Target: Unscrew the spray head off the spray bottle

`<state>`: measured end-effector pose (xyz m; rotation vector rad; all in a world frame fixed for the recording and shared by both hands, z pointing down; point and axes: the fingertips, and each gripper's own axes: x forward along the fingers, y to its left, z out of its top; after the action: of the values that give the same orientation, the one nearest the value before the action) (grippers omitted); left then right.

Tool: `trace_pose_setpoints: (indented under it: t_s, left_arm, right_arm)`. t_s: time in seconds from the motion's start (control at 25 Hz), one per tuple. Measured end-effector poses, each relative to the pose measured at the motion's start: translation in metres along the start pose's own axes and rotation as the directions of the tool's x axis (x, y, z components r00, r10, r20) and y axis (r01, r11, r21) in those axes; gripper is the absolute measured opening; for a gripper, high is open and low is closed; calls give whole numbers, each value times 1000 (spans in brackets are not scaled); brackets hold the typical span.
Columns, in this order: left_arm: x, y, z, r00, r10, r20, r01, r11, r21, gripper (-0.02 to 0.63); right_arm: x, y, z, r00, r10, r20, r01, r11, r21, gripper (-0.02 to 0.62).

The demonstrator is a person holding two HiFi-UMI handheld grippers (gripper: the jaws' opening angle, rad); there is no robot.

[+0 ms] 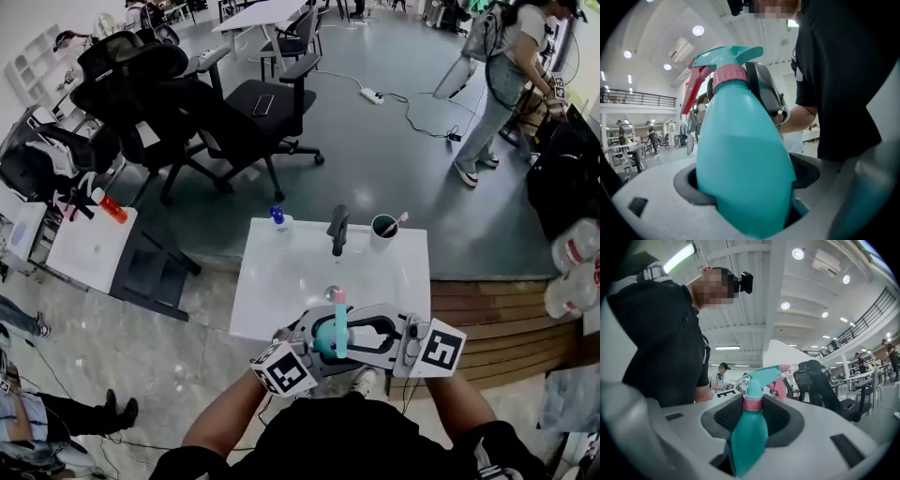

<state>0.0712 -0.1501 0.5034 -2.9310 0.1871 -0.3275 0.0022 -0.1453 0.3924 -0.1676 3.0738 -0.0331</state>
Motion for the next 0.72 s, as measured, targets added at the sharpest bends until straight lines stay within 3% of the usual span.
trace_pose_setpoints:
  t_s: [0.24, 0.36, 0.44, 0.52, 0.64, 0.72]
  left_arm:
    - [-2, -29, 14, 983, -178, 45, 179, 984, -23, 462]
    - [-3, -28, 13, 986, -166, 31, 167, 986, -17, 462]
    - [-2, -14, 5, 997, -83, 0, 83, 996, -23, 462]
    - [-2, 10, -9, 997, 58, -51, -60, 997, -42, 462]
    - [-9, 45, -30, 949, 283, -140, -296, 952, -80, 462]
    - [-15, 58, -41, 908, 375, -188, -395, 915, -84, 462]
  right_arm:
    - [-4, 16, 7, 993, 108, 38, -109, 994, 31, 140]
    - [-4, 16, 6, 992, 122, 26, -123, 992, 26, 140]
    - [-3, 9, 4, 997, 81, 18, -82, 996, 23, 141]
    - [-3, -2, 3, 1000, 14, 20, -15, 1000, 27, 197]
    - [-3, -20, -2, 994, -105, 22, 104, 994, 39, 244]
    - [-3, -33, -7, 984, -175, 37, 173, 984, 40, 242]
